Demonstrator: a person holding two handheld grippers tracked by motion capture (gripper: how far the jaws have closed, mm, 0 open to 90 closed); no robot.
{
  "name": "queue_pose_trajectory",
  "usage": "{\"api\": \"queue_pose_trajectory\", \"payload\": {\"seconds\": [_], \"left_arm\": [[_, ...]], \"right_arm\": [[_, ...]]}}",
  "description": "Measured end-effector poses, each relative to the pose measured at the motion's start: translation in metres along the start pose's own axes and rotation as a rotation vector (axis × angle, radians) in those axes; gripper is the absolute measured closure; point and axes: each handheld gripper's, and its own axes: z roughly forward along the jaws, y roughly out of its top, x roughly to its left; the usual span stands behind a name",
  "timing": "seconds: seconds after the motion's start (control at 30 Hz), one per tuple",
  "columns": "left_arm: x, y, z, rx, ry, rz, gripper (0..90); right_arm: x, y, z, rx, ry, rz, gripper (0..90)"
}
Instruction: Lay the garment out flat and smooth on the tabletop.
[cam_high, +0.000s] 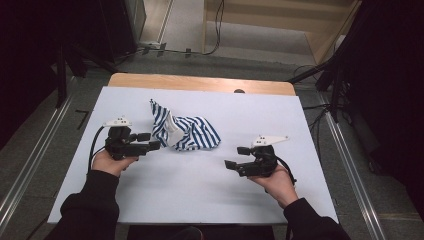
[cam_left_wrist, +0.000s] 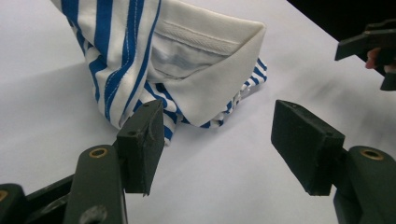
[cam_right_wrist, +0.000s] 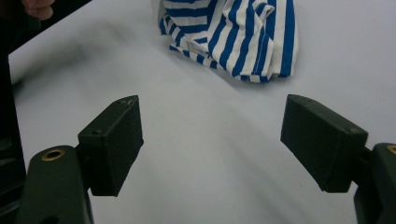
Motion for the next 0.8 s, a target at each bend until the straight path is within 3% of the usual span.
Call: {"api": "queue_pose_trajectory", "payload": {"seconds": [0.8], "left_arm": [[-0.009, -0.006, 0.002, 0.009, -0.006, 0.018, 35.3]], "right_arm": [[-0.003, 0.036, 0.034, 0.031, 0.006, -0.040, 21.1]]}}
